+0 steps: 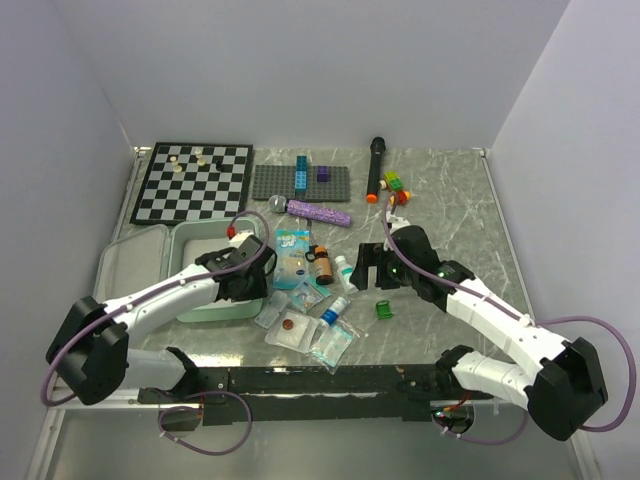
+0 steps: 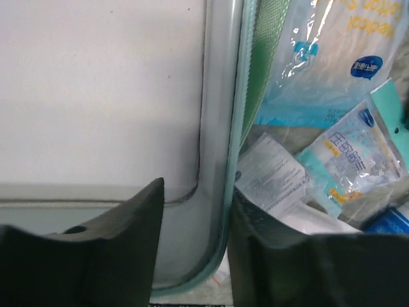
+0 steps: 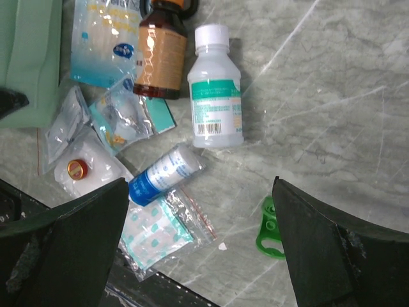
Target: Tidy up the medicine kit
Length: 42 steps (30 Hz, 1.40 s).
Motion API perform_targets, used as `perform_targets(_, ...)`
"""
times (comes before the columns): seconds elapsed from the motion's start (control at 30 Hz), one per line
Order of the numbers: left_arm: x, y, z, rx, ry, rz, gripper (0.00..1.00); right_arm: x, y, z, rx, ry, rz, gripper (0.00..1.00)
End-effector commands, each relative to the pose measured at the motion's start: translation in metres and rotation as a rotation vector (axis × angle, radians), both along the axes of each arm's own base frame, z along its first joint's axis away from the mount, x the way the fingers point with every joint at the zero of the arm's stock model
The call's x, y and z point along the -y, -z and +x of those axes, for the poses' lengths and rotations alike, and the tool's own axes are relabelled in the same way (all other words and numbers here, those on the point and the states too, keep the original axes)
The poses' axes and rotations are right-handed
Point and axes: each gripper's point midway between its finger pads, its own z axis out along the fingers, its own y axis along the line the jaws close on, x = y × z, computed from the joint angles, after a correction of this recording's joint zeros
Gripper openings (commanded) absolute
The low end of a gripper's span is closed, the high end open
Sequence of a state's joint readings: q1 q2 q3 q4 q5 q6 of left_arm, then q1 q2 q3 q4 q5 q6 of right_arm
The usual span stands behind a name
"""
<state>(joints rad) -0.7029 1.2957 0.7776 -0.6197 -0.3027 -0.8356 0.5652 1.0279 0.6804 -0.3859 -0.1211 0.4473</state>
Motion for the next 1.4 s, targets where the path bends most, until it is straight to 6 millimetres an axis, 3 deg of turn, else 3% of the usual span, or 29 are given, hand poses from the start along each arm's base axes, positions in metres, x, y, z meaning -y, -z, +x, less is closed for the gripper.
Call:
perform_targets(0.0,0.004,-0.030,-0.001,0.031,0.003,-0.060,0.50,-0.006,-0.024,0.019,0.053,0.012,-0.009,1.00)
perform_targets(0.2,0.010,-0.078,0.011,0.166,-0.013,-0.161,0.54,-0.009,-0.011,0.039,0.005,0.015,-0.099,0.95)
perform_targets(0.5,-0.023,-0.104,0.009,0.343,-0.178,-0.224,0.54,-0.026,0.010,0.058,-0.057,-0.003,-0.151,0.90)
perform_targets(0.57,-0.026,-0.112,0.008,0.369,-0.188,-0.249,0.53,-0.032,0.007,0.063,-0.036,-0.019,-0.170,0.84)
perform_targets(0.67,-0.028,-0.123,0.006,0.407,-0.201,-0.295,0.52,-0.059,-0.014,0.064,0.046,-0.092,-0.122,0.84)
perform_targets(0.73,-0.031,-0.128,0.004,0.427,-0.212,-0.316,0.52,-0.073,-0.017,0.067,0.036,-0.125,-0.130,0.84)
perform_targets(0.87,-0.037,-0.132,-0.003,0.443,-0.234,-0.345,0.51,-0.087,0.007,0.078,-0.032,-0.150,-0.209,0.81)
perform_targets(1.07,-0.045,-0.134,-0.012,0.466,-0.236,-0.365,0.51,-0.086,0.035,0.096,-0.087,-0.133,-0.324,0.75)
perform_targets(1.37,-0.048,-0.139,-0.018,0.502,-0.233,-0.412,0.50,-0.091,0.066,0.084,-0.177,-0.170,-0.380,0.67)
